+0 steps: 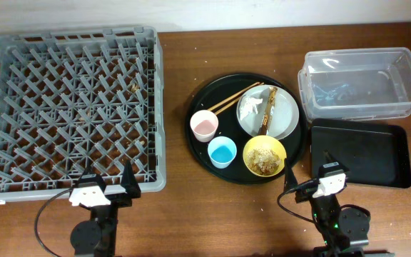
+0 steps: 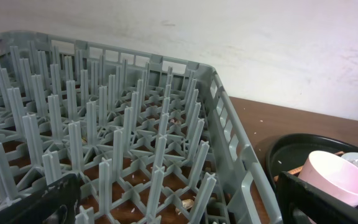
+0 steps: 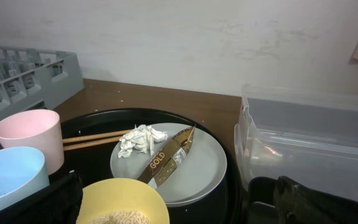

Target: Sort waste into correct bins and load items into the dishwasher rack

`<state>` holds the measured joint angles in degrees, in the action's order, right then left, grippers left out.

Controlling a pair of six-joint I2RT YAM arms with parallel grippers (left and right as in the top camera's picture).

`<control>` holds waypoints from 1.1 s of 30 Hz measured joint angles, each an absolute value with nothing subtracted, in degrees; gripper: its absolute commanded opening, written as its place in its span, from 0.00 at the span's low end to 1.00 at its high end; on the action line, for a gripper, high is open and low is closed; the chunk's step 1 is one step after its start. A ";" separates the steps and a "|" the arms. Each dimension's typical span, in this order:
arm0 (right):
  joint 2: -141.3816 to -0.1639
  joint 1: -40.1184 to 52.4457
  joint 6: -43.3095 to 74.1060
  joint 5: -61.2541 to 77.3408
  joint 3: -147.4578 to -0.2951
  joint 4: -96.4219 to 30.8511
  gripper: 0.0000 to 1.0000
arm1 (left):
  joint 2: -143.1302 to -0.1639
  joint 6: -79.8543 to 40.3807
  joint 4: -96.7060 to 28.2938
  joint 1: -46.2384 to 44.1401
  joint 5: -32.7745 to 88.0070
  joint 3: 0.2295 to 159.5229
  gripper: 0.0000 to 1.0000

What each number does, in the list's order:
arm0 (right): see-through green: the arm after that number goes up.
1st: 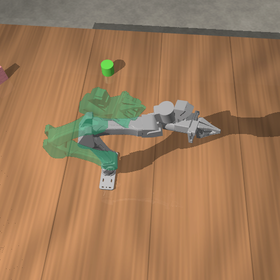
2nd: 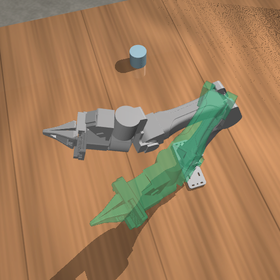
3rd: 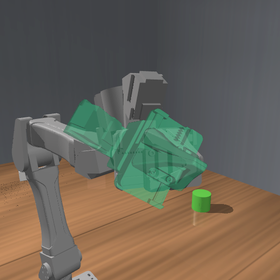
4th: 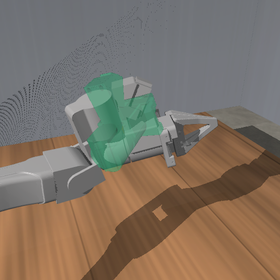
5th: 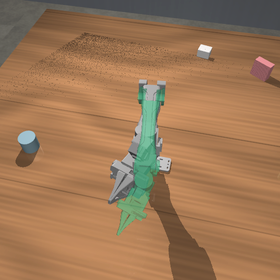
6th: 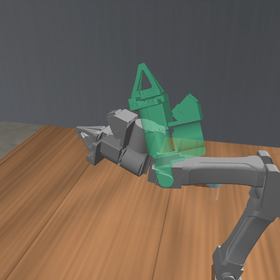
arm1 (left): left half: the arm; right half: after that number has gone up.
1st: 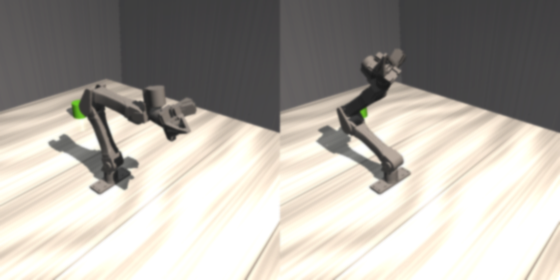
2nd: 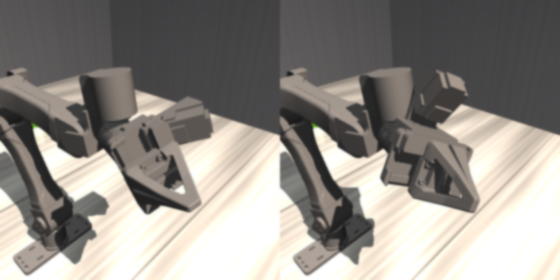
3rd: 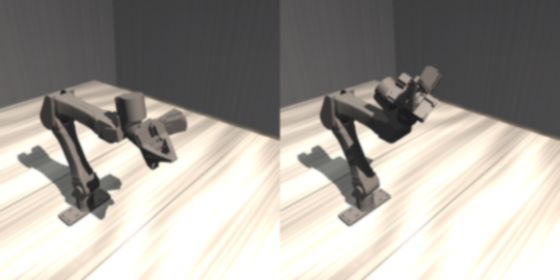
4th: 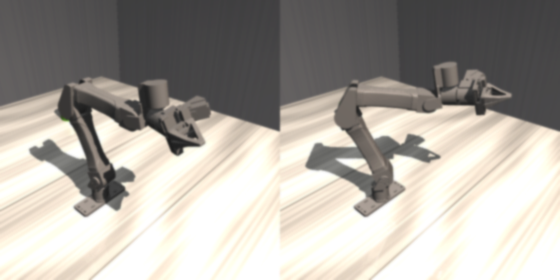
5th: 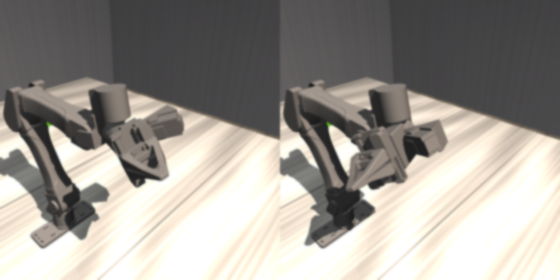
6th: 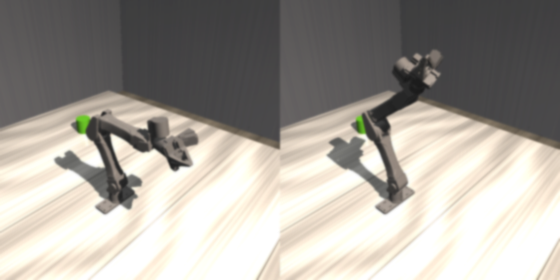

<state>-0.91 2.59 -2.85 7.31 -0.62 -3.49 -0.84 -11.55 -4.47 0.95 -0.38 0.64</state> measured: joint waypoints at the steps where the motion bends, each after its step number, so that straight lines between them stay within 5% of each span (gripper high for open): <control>1: -0.91 2.59 -2.83 7.31 -0.62 -3.49 0.98 | -0.84 -11.55 -4.47 0.95 -0.38 0.64 0.99; 28: -0.91 2.59 -2.79 7.38 -0.62 -2.44 0.98 | -0.84 -11.55 -4.10 0.95 -0.38 0.64 0.99; 33: -1.08 2.59 6.55 15.11 -2.15 1.23 0.98 | -1.10 -11.53 2.07 0.95 6.07 3.03 0.99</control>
<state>-1.08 2.59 6.55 15.11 -2.15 1.23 -1.10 -11.53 2.07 0.95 6.07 3.03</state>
